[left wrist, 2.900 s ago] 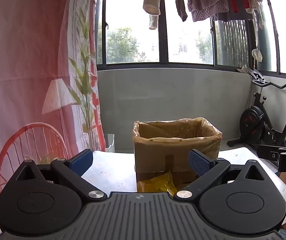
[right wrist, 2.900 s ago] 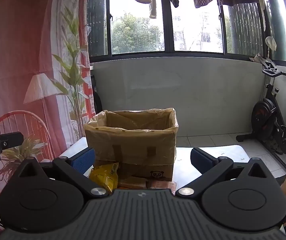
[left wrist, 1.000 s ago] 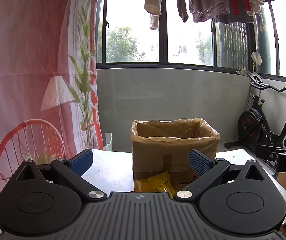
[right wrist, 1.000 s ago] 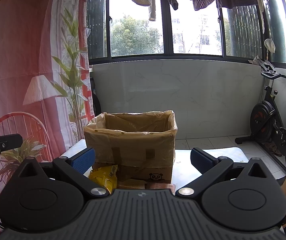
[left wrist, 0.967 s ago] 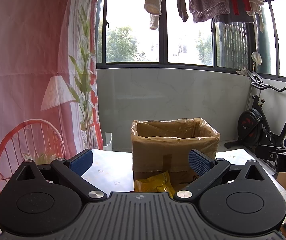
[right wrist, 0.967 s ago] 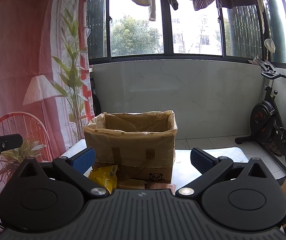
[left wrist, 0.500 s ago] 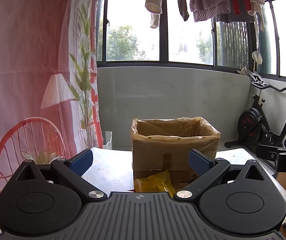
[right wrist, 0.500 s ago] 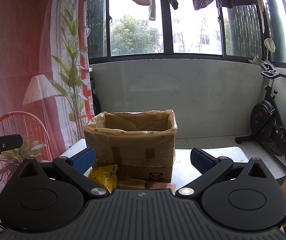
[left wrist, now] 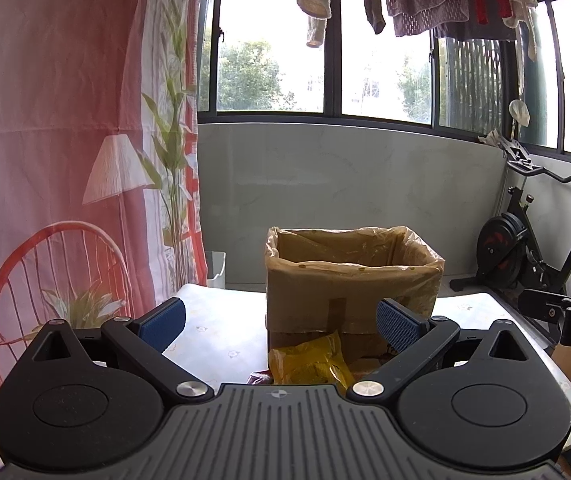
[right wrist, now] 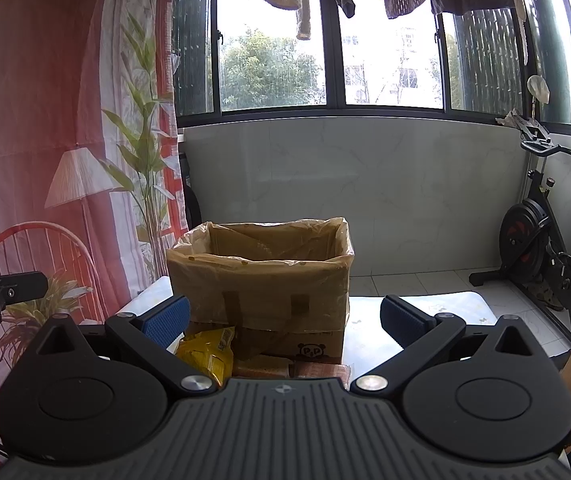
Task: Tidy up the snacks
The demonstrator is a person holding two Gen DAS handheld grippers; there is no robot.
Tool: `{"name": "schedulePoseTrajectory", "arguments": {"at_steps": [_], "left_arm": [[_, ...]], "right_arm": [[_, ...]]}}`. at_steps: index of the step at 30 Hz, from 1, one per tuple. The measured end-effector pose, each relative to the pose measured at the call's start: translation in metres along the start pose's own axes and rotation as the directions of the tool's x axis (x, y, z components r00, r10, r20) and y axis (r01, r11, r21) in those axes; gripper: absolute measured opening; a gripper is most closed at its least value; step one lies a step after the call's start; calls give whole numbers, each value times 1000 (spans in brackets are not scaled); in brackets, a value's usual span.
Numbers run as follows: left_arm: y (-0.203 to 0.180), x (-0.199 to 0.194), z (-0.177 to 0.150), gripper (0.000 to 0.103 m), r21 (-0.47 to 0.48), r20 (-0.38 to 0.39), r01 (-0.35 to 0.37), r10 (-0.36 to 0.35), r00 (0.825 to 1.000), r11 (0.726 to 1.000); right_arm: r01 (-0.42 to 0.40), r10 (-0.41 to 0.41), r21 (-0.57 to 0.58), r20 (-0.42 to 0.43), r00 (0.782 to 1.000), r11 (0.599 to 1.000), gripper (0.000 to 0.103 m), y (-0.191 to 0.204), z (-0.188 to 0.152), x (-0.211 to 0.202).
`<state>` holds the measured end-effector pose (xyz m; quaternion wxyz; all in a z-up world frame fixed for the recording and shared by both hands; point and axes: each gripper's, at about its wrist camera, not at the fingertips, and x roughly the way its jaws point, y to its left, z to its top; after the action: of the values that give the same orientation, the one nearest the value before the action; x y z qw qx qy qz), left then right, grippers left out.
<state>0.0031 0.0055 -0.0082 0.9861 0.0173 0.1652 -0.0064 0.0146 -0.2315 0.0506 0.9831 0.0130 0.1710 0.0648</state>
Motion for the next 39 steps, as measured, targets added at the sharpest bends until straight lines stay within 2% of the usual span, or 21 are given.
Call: {"name": "schedulePoseTrajectory", "arguments": {"at_steps": [8, 12, 14, 18, 22, 26, 27, 30, 39], "left_arm": [[2, 12, -2, 102, -6, -1, -12, 12, 1000, 1000], [1, 29, -6, 102, -27, 37, -21, 22, 999, 999], [0, 43, -10, 102, -44, 38, -27, 29, 999, 999], [-4, 74, -28, 101, -71, -39, -3, 0, 999, 997], [-9, 98, -56, 101, -91, -107, 70, -79, 991, 993], [-17, 126, -83, 99, -100, -194, 118, -136, 972, 988], [-19, 133, -89, 95, -106, -220, 128, -149, 964, 986], [-26, 152, -103, 94, -125, -292, 162, -192, 937, 979], [-48, 178, -130, 94, -133, -372, 246, -278, 886, 960]], "right_arm": [[1, -1, 24, 7, 1000, 1000, 103, -4, -16, 12], [19, -23, 32, 118, 993, 999, 103, -8, -24, 17], [32, -35, 26, 141, 989, 999, 103, -7, -27, 25], [44, -49, 39, 150, 987, 998, 103, -9, -41, 44], [78, -81, 34, 109, 991, 996, 103, -15, -70, 65], [96, -97, 64, 18, 995, 993, 103, -30, -96, 80], [77, -77, 72, -8, 997, 994, 103, -33, -102, 84], [69, -65, 72, -51, 997, 995, 103, -40, -112, 91], [112, -98, 129, -110, 989, 985, 103, -63, -133, 106]]}}
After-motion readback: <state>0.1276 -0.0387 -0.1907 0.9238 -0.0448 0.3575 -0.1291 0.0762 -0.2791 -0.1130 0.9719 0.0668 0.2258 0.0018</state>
